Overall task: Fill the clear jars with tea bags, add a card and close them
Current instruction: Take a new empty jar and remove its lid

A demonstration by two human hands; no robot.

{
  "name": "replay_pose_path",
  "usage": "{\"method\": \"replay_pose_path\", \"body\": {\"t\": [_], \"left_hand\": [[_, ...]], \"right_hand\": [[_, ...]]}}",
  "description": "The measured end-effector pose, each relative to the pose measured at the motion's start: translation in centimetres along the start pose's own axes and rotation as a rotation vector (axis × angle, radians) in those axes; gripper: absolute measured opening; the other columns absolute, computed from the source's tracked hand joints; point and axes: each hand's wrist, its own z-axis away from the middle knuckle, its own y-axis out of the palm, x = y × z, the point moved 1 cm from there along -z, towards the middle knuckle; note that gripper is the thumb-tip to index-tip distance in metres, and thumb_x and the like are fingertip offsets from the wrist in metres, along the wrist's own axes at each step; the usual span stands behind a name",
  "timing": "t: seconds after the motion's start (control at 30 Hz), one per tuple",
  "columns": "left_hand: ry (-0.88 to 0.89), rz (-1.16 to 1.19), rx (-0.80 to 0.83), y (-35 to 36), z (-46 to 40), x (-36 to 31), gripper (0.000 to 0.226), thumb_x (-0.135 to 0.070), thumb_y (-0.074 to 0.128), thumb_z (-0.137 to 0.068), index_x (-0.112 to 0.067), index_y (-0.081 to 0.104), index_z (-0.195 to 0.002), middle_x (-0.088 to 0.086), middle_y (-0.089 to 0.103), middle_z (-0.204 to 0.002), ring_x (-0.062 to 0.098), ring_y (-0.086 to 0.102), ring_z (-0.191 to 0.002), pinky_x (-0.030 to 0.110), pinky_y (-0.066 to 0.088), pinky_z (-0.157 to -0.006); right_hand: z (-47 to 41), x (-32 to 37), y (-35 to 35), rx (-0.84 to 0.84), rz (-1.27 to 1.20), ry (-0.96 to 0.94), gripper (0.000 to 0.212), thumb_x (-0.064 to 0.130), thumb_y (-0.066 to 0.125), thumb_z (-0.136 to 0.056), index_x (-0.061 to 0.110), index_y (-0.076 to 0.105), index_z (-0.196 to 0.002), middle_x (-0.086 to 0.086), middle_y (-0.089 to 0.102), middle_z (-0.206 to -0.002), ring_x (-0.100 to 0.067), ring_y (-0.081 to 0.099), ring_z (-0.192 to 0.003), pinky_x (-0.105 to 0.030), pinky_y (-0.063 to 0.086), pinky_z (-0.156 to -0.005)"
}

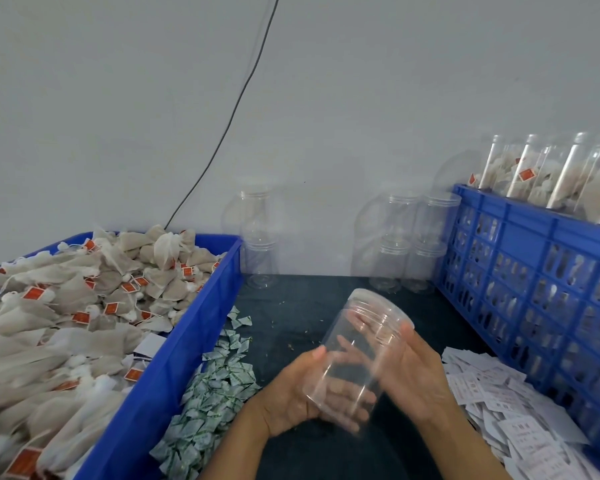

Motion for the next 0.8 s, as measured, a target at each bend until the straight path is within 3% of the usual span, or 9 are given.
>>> {"method": "replay_pose_path", "body": {"t": [0.07, 0.13, 0.23, 0.3, 0.4, 0.47, 0.53, 0.7, 0.8], "left_hand": [[-0.001, 0.037, 0.01, -0.1, 0.1, -0.1, 0.097, -0.07, 0.068, -0.068, -0.005, 0.042, -0.135, 0.02, 0.067, -0.109, 0.031, 0.068, -0.093, 0.043, 0.055, -0.081], [0.083, 0.033, -0.116, -0.2, -0.1, 0.0, 0.098, -0.063, 0.077, -0.063, -0.005, 0.044, -0.135, 0.019, 0.065, -0.117, 0.032, 0.066, -0.1, 0.047, 0.054, -0.087], [0.228, -0.134, -0.437, -0.6, -0.4, 0.2, 0.09, -0.046, 0.085, -0.053, -0.022, 0.046, -0.131, 0.005, 0.06, -0.131, 0.019, 0.063, -0.115, 0.039, 0.051, -0.097], [0.261, -0.242, -0.577, -1.1, -0.7, 0.7, 0.088, -0.039, 0.086, -0.051, -0.03, 0.044, -0.128, -0.003, 0.056, -0.132, 0.008, 0.058, -0.118, 0.026, 0.05, -0.096], [0.269, -0.409, -0.718, -2.0, -1.4, 1.8, 0.08, -0.025, 0.092, -0.059, -0.033, 0.04, -0.118, -0.011, 0.051, -0.129, -0.001, 0.051, -0.119, 0.008, 0.043, -0.086], [0.281, -0.507, -0.791, -2.3, -1.6, 2.3, 0.078, -0.024, 0.092, -0.061, -0.036, 0.036, -0.114, -0.02, 0.048, -0.128, -0.004, 0.046, -0.121, 0.002, 0.036, -0.085], [0.281, -0.551, -0.84, -2.4, -1.6, 2.3, 0.083, -0.029, 0.092, -0.06, -0.038, 0.032, -0.117, -0.024, 0.044, -0.13, -0.005, 0.043, -0.121, 0.002, 0.033, -0.086], [0.188, -0.538, -0.826, -2.4, -1.1, 2.2, 0.095, -0.022, 0.092, -0.06, -0.03, 0.031, -0.132, -0.014, 0.047, -0.137, 0.005, 0.045, -0.128, 0.027, 0.038, -0.108], [0.09, -0.524, -0.829, -2.4, -0.2, 1.5, 0.109, -0.011, 0.091, -0.059, -0.027, 0.023, -0.143, -0.011, 0.044, -0.139, 0.01, 0.044, -0.128, 0.032, 0.037, -0.111]], "right_hand": [[-0.1, 0.3, 0.2, -0.059, -0.069, -0.087, 0.071, 0.03, 0.076, -0.076, 0.001, 0.049, -0.135, -0.019, 0.055, -0.137, -0.033, 0.052, -0.127, -0.057, 0.038, -0.106], [-0.4, 0.8, 0.1, -0.253, 0.133, -0.213, 0.063, 0.026, 0.069, -0.079, 0.007, 0.047, -0.134, -0.015, 0.057, -0.133, -0.028, 0.058, -0.12, -0.049, 0.049, -0.099], [-0.4, 1.2, -0.6, -0.577, 0.838, -0.38, 0.085, 0.008, 0.083, -0.066, 0.023, 0.035, -0.134, 0.001, 0.048, -0.131, -0.014, 0.053, -0.112, -0.027, 0.043, -0.093], [-0.4, 1.1, -1.8, -0.565, 1.283, -0.498, 0.095, -0.004, 0.083, -0.066, 0.019, 0.028, -0.141, 0.002, 0.04, -0.136, -0.013, 0.044, -0.12, -0.028, 0.038, -0.1], [-0.7, 0.0, -2.7, -0.421, 1.868, -0.563, 0.085, -0.016, 0.066, -0.073, 0.008, 0.028, -0.144, -0.008, 0.032, -0.149, -0.022, 0.028, -0.14, -0.037, 0.024, -0.117], [-1.0, -0.7, -3.1, -0.312, 2.193, -0.407, 0.085, -0.017, 0.058, -0.074, 0.011, 0.022, -0.146, -0.006, 0.019, -0.157, -0.021, 0.007, -0.149, -0.037, 0.001, -0.121], [-1.4, -0.9, -3.3, -0.202, 2.352, -0.222, 0.089, -0.01, 0.058, -0.077, 0.016, 0.012, -0.149, 0.001, 0.006, -0.16, -0.017, -0.007, -0.149, -0.036, -0.013, -0.117], [-2.8, -1.3, -2.3, -0.03, 2.41, -0.032, 0.089, -0.003, 0.058, -0.08, 0.024, 0.009, -0.149, 0.002, 0.001, -0.158, -0.016, -0.005, -0.148, -0.038, -0.005, -0.12], [-4.3, -0.5, -1.7, 0.016, 2.347, 0.236, 0.093, 0.0, 0.055, -0.083, 0.026, 0.001, -0.153, 0.004, -0.001, -0.16, -0.02, -0.002, -0.148, -0.048, 0.002, -0.12]]}}
